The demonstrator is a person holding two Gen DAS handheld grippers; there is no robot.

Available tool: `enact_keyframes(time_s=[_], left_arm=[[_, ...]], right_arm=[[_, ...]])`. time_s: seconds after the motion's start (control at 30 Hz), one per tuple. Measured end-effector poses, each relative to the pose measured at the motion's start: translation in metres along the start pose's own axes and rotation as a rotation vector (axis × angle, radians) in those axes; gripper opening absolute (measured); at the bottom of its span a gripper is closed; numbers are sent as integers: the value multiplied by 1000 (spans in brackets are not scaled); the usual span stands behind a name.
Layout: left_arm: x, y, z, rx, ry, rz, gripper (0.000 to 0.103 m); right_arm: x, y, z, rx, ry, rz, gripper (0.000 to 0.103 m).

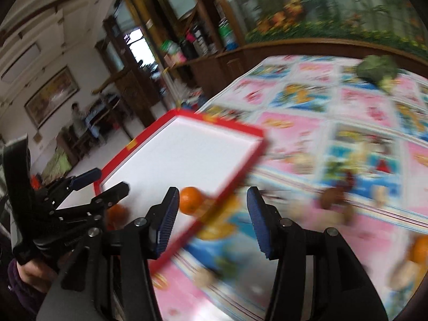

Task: Organize fruits
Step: 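Grasp a third mandarin orange from the tablecloth with the right gripper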

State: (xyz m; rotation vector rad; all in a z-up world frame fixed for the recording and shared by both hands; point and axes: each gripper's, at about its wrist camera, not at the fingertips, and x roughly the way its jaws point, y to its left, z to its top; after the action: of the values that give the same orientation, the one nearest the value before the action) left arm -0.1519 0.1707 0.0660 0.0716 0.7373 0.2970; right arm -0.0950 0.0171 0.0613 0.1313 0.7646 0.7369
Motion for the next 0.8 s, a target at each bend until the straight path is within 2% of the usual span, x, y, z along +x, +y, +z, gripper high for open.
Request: enact_keyframes(time_s=[0.13, 0.23, 0.37, 0.47, 0.57, 0.67, 0.7, 0.8], left_arm=[[-10, -36, 2, 77, -8, -92, 77], [-15, -59, 4, 127, -12, -142, 77], [-22, -87, 2, 186, -2, -215, 78], [-23, -104, -2, 202, 37, -296, 78], [-23, -120, -6, 224, 61, -334, 78], [-26, -133, -9, 255, 73, -364, 78], [-28, -135, -9, 264, 71, -363, 78], [-32, -126, -6, 292, 45, -301, 78]], right_arm=[[-53, -50, -11, 68, -69, -97, 60], [-92, -90, -25, 120, -99, -204, 62], [-123, -132, -44, 165, -94, -320, 62], [-132, -160, -52, 216, -63, -368, 62], [-125, -172, -52, 227, -19, -378, 62], [-115, -167, -47, 194, 14, -354, 62], [-111, -165, -45, 187, 22, -351, 62], [-98, -161, -38, 183, 39, -339, 59]])
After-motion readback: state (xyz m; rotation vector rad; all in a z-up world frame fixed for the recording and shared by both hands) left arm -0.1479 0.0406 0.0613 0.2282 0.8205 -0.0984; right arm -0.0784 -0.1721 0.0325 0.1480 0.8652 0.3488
